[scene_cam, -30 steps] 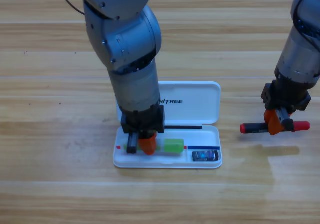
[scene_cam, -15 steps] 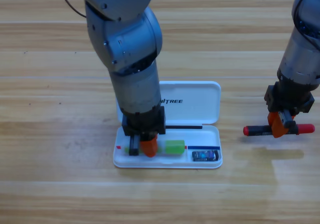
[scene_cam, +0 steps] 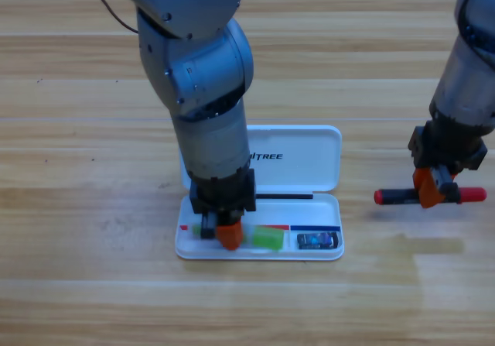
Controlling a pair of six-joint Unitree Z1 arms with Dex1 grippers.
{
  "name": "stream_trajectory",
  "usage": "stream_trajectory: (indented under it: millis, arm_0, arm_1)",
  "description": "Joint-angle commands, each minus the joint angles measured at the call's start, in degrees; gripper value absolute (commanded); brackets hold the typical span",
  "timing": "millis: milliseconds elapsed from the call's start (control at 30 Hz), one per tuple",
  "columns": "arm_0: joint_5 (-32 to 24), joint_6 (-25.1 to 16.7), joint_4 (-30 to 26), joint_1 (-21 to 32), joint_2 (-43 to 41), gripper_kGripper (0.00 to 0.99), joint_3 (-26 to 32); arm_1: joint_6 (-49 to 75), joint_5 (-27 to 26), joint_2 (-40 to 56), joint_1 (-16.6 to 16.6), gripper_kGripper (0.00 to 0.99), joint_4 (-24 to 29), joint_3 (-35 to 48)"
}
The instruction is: Clean up eraser and pencils
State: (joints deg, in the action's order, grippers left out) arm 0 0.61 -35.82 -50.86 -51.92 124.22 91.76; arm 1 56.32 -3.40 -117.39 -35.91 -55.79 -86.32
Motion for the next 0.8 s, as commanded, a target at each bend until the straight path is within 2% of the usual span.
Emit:
stream_trajectory:
  millis: [33,233,400,533,633,800]
  arm_0:
    - [0.18,1.19,0.15,-0.99,1.99,0.99,-0.62]
    - [0.18,1.36,0.15,-0.99,1.82,0.99,-0.53]
    - [0.27,1.36,-1.34,-0.99,0.15,0.99,-0.09]
    - [0.27,1.8,-5.48,-0.37,-7.15,0.99,1.14]
    - [0.36,1.54,-11.54,2.88,-13.56,0.99,3.68]
    - [-0.35,-1.01,-15.14,11.14,-25.78,0.99,0.43]
  arm_1:
    - [-0.95,0.24,2.87,-2.49,0.0,-1.42,1.16]
    - [-2.53,-0.02,3.31,-4.34,0.0,-2.57,-0.51]
    - [-5.25,-0.55,1.47,-8.91,0.0,-4.32,-4.56]
    - [-7.45,-0.55,-2.05,-12.6,0.0,-6.17,-9.92]
    - [-8.86,-0.55,-5.48,-14.89,0.0,-8.01,-14.93]
    - [-10.53,-0.29,-11.1,-17.0,0.0,-9.68,-21.78]
